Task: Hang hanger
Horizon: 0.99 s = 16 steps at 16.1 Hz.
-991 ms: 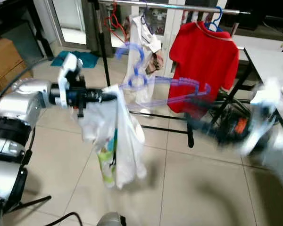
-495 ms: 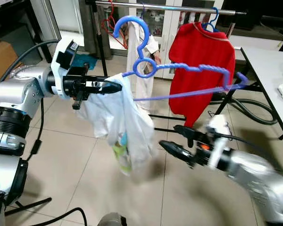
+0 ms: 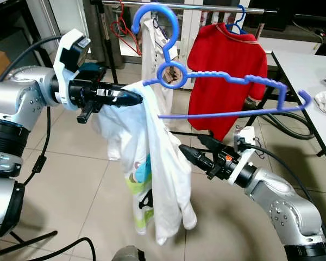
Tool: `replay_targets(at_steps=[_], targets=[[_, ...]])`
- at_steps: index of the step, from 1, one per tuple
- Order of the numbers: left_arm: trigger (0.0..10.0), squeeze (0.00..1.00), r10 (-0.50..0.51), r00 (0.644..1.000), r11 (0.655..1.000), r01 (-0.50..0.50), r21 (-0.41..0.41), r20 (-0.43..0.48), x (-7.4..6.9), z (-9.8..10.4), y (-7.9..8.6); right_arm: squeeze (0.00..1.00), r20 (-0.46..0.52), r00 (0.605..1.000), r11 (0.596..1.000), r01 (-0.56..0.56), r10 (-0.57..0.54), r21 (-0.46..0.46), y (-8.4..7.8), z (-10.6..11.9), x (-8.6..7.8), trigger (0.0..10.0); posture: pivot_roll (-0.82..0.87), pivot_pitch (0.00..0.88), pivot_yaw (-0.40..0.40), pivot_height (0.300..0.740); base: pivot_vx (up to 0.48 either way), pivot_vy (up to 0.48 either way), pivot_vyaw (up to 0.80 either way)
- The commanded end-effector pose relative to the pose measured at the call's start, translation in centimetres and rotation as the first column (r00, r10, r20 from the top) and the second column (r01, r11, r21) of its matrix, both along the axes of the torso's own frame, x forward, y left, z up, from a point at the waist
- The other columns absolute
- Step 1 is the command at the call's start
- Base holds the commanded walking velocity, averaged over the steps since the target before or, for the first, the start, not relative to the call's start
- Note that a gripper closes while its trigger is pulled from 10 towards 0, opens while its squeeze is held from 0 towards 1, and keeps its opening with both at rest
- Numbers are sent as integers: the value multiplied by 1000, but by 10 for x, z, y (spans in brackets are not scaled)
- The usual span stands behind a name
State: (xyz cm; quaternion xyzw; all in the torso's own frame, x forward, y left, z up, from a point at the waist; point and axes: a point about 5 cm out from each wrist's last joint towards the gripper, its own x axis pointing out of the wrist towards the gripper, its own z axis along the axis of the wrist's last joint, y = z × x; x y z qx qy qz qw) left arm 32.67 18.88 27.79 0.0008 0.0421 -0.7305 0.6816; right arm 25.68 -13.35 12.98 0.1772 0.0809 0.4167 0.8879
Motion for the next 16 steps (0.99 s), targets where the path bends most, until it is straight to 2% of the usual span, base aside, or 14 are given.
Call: replay_targets(at_steps=[1,2,3,5,7,8,9,10,13,14,15,16], targets=[[0,0,-24,999,1000,24,-17,32,-2,11,-2,776,41,998,998,-56,55,41,7,11,-2,10000,25,0,47,740,0,0,0],[0,0,-31,999,999,32,-24,40,-3,13,-3,298,58,993,991,-110,106,80,16,17,-5,10000,29,0,46,740,0,0,0],[0,0,-33,999,999,34,-26,42,-3,14,-4,0,67,989,986,-138,132,97,20,20,-6,10000,31,0,45,740,0,0,0],[0,0,-19,998,999,22,-44,64,-1,18,-3,0,93,969,967,-237,229,96,34,25,-13,10000,36,0,44,740,0,0,0],[0,0,-11,997,997,17,-75,79,1,24,-3,0,45,964,965,-263,263,6,42,14,-13,10000,39,0,43,740,0,0,0],[0,0,-13,997,996,20,-83,81,0,26,-3,0,26,967,968,-252,252,-21,44,10,-11,10000,42,0,42,740,0,0,0],[0,0,-33,996,994,42,-98,85,-3,33,-4,0,-29,989,985,-147,145,-89,47,-4,5,10000,48,0,40,740,0,0,0],[0,0,-38,995,994,47,-99,87,-4,35,-4,0,-28,993,985,-116,113,-125,51,-7,11,10000,51,0,40,740,0,0,0],[0,0,-29,995,995,38,-93,92,-3,36,-3,0,-17,994,983,-105,104,-147,56,-6,17,10000,57,0,38,740,0,0,0],[0,0,-21,995,996,30,-88,94,-3,36,-2,0,-15,994,982,-110,109,-154,57,-6,18,7373,58,0,35,740,0,0,0],[0,0,-17,995,996,25,-87,96,-3,36,-1,0,-15,994,982,-111,110,-156,57,-7,17,6078,58,0,35,740,0,0,0],[0,0,-1,995,996,10,-83,99,-2,37,2,0,-14,994,981,-110,109,-158,54,-8,16,4314,58,0,34,740,0,0,0]])
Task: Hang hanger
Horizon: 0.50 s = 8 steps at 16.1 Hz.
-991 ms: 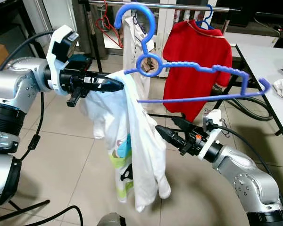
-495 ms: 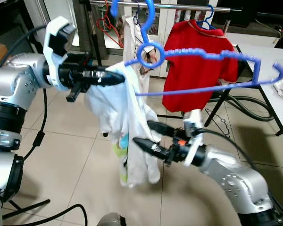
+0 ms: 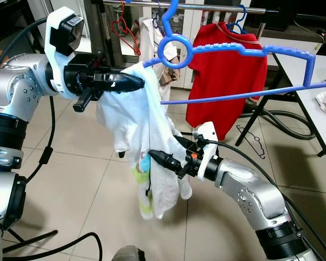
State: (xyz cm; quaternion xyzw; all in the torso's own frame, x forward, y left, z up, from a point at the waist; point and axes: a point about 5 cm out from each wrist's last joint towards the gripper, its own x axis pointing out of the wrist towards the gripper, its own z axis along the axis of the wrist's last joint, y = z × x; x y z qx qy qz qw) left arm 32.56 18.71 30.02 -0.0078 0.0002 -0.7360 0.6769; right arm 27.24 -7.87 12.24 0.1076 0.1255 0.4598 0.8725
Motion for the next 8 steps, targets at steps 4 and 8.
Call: replay_targets(at_steps=[4,8], targets=[[0,0,61,996,998,-61,-6,71,-1,20,16,0,-17,1000,1000,18,-18,17,-20,-7,-8,5333,57,0,31,740,0,0,0],[0,0,64,995,998,-63,-10,79,-1,23,17,0,-41,999,997,38,-36,62,-27,-10,-7,3294,60,0,31,740,0,0,0]])
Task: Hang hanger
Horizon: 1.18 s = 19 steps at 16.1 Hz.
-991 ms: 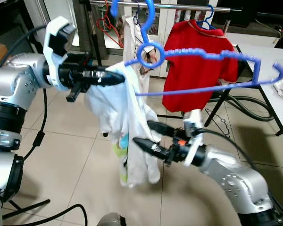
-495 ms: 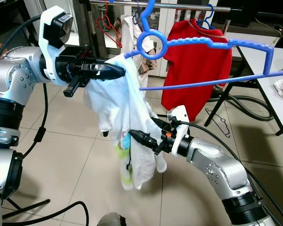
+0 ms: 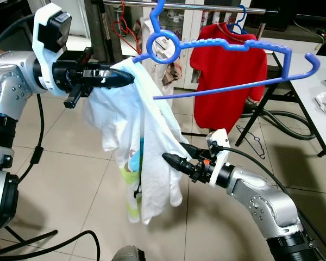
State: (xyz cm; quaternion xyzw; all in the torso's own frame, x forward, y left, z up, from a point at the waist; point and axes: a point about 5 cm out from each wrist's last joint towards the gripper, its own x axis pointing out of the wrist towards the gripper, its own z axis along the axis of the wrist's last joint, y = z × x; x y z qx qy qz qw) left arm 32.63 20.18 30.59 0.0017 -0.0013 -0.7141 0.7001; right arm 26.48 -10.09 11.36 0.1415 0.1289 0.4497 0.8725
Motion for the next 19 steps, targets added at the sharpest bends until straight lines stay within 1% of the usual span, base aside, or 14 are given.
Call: replay_targets(at_steps=[1,2,3,5,9,11,13,14,15,16,17,18,19], targets=[[0,0,-2,998,1000,3,-19,67,-2,19,1,0,-1,1000,1000,9,-9,21,-3,0,1,2549,62,0,30,740,0,0,0],[0,0,-3,998,1000,5,-21,70,-2,20,1,0,-1,1000,1000,5,-5,30,-1,0,2,1686,63,0,31,740,0,0,0],[0,0,-3,997,1000,5,-22,72,-1,20,0,0,-2,1000,999,3,-3,39,1,1,3,0,65,0,31,740,0,0,0],[0,0,1,997,1000,1,-22,74,-1,20,1,0,-4,1000,999,-2,2,48,4,1,3,0,65,0,32,740,0,0,0],[0,0,23,997,1000,-22,-18,75,-1,19,5,0,-8,1000,998,30,-30,52,-4,-1,4,0,62,0,31,740,0,0,0],[0,0,35,997,999,-34,-15,73,0,16,8,0,-6,998,996,68,-67,54,-10,-1,7,0,58,0,29,740,0,0,0],[0,0,69,995,998,-69,-13,74,0,11,13,0,9,991,990,131,-132,44,-18,0,12,0,54,0,25,740,0,0,0],[0,0,101,992,995,-101,-7,74,0,7,17,0,35,981,982,188,-189,21,-28,0,14,0,53,0,20,740,0,0,0],[0,0,131,989,991,-131,-11,70,-2,3,22,0,73,957,960,280,-279,0,-42,1,17,0,55,0,17,740,0,0,0],[0,0,139,988,990,-139,-12,66,-4,1,24,0,90,942,946,325,-323,-4,-50,2,18,0,55,0,17,740,0,0,0],[0,0,156,986,988,-156,-14,61,-6,-3,27,0,112,911,916,401,-398,-3,-63,3,20,0,56,0,17,740,0,0,0],[0,0,159,986,987,-158,-10,54,-9,-6,29,0,127,889,896,444,-440,-5,-70,4,22,0,57,0,18,740,0,0,0],[0,0,175,984,985,-175,0,30,-16,-16,33,0,173,816,827,561,-552,-7,-93,9,26,0,59,0,20,740,0,0,0]])
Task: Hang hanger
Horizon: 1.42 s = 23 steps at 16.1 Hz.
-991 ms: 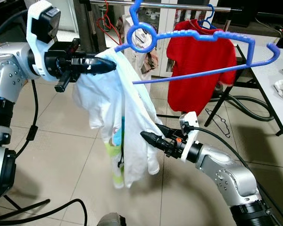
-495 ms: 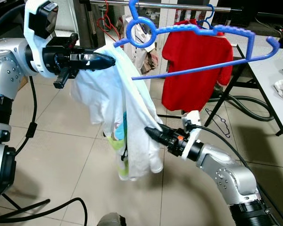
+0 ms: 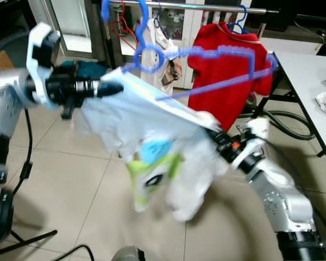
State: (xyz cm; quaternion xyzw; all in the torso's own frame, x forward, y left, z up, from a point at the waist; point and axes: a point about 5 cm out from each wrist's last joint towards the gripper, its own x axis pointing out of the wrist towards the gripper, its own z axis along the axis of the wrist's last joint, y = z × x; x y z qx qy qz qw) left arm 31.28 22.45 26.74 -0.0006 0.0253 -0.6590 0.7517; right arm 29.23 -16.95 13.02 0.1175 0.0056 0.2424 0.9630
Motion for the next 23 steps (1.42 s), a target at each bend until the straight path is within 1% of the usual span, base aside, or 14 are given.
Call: replay_targets(at_steps=[1,3,4,6,7,9,10,12,15,16,17,19,21,23], targets=[[0,0,41,997,999,-40,-19,60,-6,16,13,0,-20,980,980,197,-198,-31,-38,-4,1,0,60,0,20,740,0,0,0],[0,0,86,995,996,-85,-10,57,-15,6,19,0,16,949,949,314,-314,-37,-62,4,6,0,59,0,24,740,0,0,0],[0,0,94,994,996,-93,-7,58,-16,5,20,0,19,945,945,326,-326,-40,-64,4,7,0,59,0,24,740,0,0,0],[0,0,193,974,978,-200,50,122,-19,-6,29,0,35,939,937,343,-342,-60,-74,8,9,0,54,0,28,740,0,0,0],[0,0,235,960,963,-251,97,155,-20,-12,34,0,47,936,934,352,-349,-61,-77,10,10,0,53,0,31,740,0,0,0],[0,0,321,923,899,-367,238,212,-20,-30,44,0,76,924,924,378,-374,-52,-83,17,14,0,59,0,28,740,0,0,0],[0,0,318,923,888,-370,273,217,-21,-34,45,0,85,919,920,389,-384,-44,-85,20,15,0,62,0,25,740,0,0,0],[0,0,317,925,880,-369,300,208,-24,-41,45,0,99,917,919,392,-387,-39,-85,26,18,0,62,0,25,740,0,0,0],[0,0,303,918,838,-384,387,255,-24,-55,47,0,135,911,918,396,-389,-30,-85,36,22,0,56,0,32,740,0,0,0],[0,0,299,915,843,-386,374,270,-24,-56,47,0,141,911,918,396,-388,-32,-85,37,22,0,54,0,33,740,0,0,0],[0,0,315,912,858,-392,333,261,-24,-57,46,0,145,911,918,395,-386,-36,-86,38,22,0,54,0,34,740,0,0,0],[0,0,316,918,795,-394,461,240,-25,-71,53,0,158,914,922,384,-373,-42,-84,43,24,0,54,0,32,740,0,0,0],[0,0,320,923,769,-384,512,212,-24,-82,55,0,182,920,931,361,-347,-48,-78,49,26,0,55,0,30,740,0,0,0],[0,0,296,938,781,-345,521,177,-24,-86,50,0,200,924,936,346,-326,-70,-72,55,28,0,55,0,29,740,0,0,0]])
